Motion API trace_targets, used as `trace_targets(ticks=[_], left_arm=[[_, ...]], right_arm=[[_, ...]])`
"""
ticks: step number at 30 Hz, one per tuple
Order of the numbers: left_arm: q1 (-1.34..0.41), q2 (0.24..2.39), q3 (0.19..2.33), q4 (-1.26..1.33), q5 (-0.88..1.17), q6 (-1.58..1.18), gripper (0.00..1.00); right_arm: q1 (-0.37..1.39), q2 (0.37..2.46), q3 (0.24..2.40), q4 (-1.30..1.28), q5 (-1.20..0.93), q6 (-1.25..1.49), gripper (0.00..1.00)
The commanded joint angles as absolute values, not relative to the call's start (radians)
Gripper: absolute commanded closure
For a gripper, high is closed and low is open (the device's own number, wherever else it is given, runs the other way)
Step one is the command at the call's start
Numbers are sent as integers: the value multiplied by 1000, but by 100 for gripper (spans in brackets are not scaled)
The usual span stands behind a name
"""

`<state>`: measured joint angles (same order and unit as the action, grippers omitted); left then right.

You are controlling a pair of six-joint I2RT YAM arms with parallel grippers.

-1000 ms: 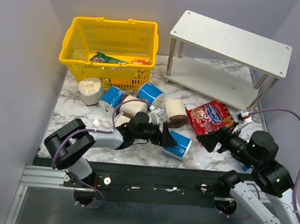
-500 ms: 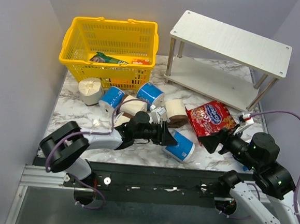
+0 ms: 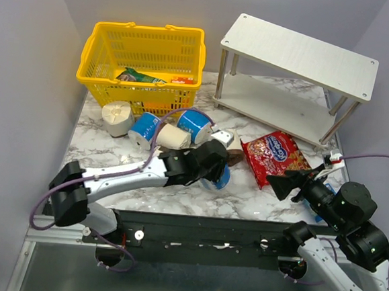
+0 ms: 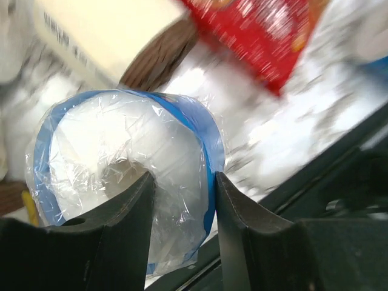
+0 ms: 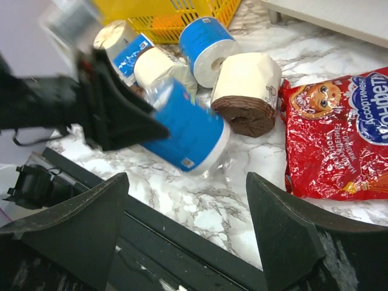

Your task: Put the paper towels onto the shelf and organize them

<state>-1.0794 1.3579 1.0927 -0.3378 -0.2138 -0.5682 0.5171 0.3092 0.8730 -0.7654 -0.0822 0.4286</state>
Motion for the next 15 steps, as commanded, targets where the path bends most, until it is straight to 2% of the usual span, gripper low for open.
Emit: trace_targets(ticks=[1, 6, 10, 12, 15], left_arm=[[-1158, 1494, 1164, -590, -462, -516, 73], [-1224, 1552, 1235, -618, -459, -508, 69], [-1227, 1546, 1250, -626, -433, -518, 36], [-1227, 1520, 1287, -637, -416, -514, 30], [-1209, 1467, 1359, -632, -350, -486, 1]], right_arm=[[522, 295, 900, -805, -38, 393, 13], [520, 291, 905, -824, -18, 383, 13], [522, 285, 902, -824, -18, 380, 12], [522, 288, 903, -830, -32, 371, 12], [522, 320, 919, -842, -63, 356, 11]])
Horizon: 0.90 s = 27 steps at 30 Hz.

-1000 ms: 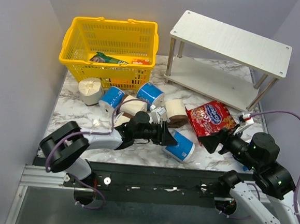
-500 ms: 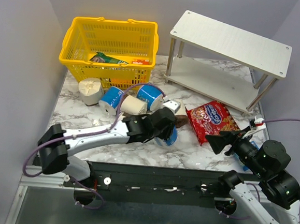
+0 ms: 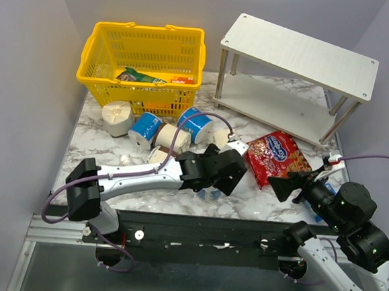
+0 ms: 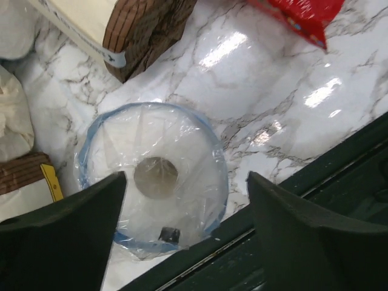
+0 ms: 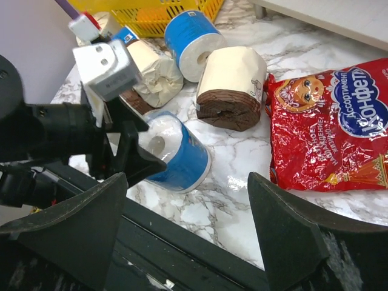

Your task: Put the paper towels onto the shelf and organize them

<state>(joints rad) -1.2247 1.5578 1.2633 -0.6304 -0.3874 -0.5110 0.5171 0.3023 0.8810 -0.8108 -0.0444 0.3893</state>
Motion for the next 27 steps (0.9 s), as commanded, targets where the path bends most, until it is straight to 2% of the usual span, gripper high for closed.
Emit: trace_targets(ticks=[1, 6, 9, 11, 15, 17, 18, 23, 27], left_arm=[[-1181, 1451, 1374, -617, -313, -479, 1], [-1047, 1372, 1408, -609, -169, -462, 1], [-847, 1319, 1359, -594, -68, -457, 1], [-713, 1309, 1355, -617, -55, -428, 1], [-565, 1287, 1355, -666, -129, -396, 1], [-522, 1278, 1326, -680, -188, -393, 1], [-485, 1267, 1309, -678, -211, -391, 1], [-428, 1187, 1125, -585, -302, -420, 1], [-414, 1129, 1098, -577, -339, -419, 1]], right_arm=[[520, 333, 928, -844, -74, 354, 11], [520, 475, 969, -833, -195, 342, 12], [522, 610, 977, -813, -284, 342, 15], [523, 664, 970, -793, -307, 348, 17], [566, 735, 968, -701, -302, 385, 19], [613, 796, 976, -687, -259, 402, 20], [691, 825, 988, -686, -227, 409, 19], [966, 997, 1057, -696, 92, 437, 19], [1041, 1104, 1084, -647, 94, 422, 19]])
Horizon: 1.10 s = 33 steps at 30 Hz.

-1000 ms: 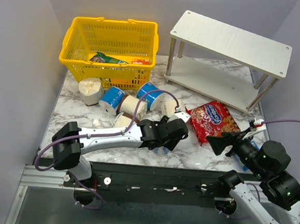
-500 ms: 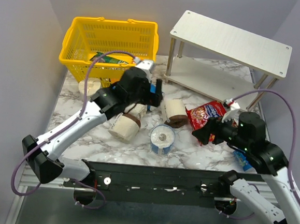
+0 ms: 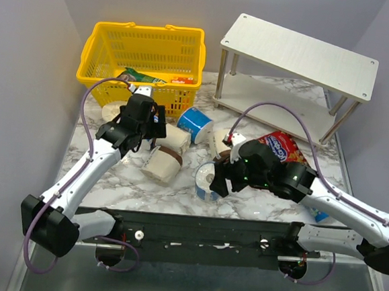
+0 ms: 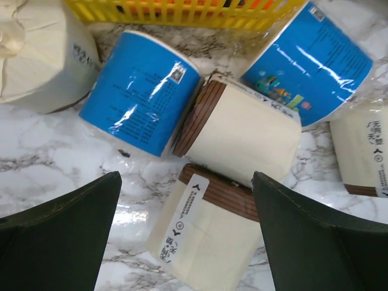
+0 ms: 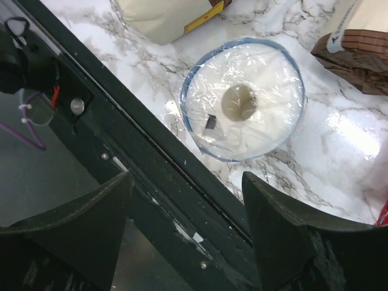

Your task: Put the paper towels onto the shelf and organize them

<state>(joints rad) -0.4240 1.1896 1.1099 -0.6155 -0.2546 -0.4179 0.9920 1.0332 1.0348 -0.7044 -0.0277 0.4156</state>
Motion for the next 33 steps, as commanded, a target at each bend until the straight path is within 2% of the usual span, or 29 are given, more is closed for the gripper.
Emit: trace_targets(ticks=[1, 11, 18, 27, 31, 33], left_arm=[[-414, 1118, 1086, -552, -341, -420, 1], [-414, 1101, 1069, -545, -310, -428, 1], [-416, 1091, 1065, -541, -304, -428, 1], [-416, 1089, 1063, -540, -311, -425, 1], [-416, 1092, 1063, -541, -316, -425, 1], [-416, 1089, 1062, -541, -319, -425, 1]], right_arm=[[1049, 1126, 1092, -641, 106, 420, 19], [1118, 1396, 1172, -606, 212, 377, 21], [1123, 1502, 1112, -592, 213, 371, 25], [1143, 1575, 1072, -554, 249, 393, 43], [1144, 1514, 1077, -580, 255, 347, 68], [1146, 1468, 1088, -616, 223, 313, 70]])
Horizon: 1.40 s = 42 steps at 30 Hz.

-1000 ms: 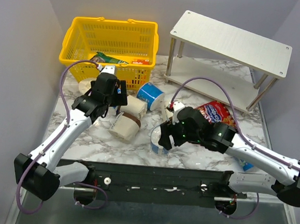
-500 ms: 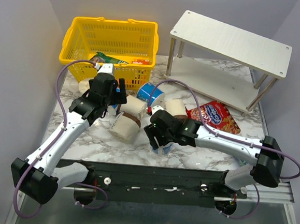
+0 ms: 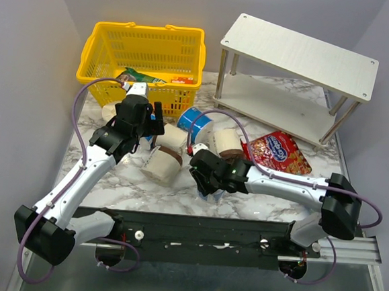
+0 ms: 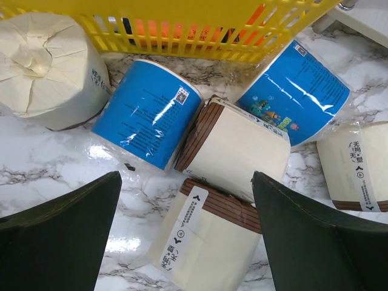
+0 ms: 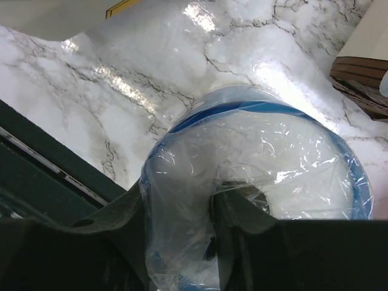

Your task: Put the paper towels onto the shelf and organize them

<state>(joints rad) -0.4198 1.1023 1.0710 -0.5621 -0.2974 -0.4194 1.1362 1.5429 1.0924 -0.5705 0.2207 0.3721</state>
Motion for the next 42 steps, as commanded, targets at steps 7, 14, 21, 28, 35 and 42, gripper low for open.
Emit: trace_targets(ticks=[7, 14, 21, 28, 35, 42], left_arm=[[-416, 1092, 1062, -538, -316, -426, 1], [-417, 1086, 1058, -537, -321, -426, 1], [-419, 1092, 1057, -534, -302, -428, 1], [-425, 1101, 1057, -532, -299, -426, 1], [-433, 1112, 1055, -534, -298, -426, 1], [-434, 1120, 1060, -534, -287, -428, 1]], right_arm=[[1144, 1310, 1261, -906, 138, 122, 70], [1143, 1195, 1428, -1005, 297, -340, 71], [757, 1233, 1731, -983, 124, -701, 73], [471, 1416, 2055, -1023, 5, -818, 71], [336, 1509, 2168, -1020, 102, -842, 70], [253, 1534, 2203, -1048, 123, -833, 68]])
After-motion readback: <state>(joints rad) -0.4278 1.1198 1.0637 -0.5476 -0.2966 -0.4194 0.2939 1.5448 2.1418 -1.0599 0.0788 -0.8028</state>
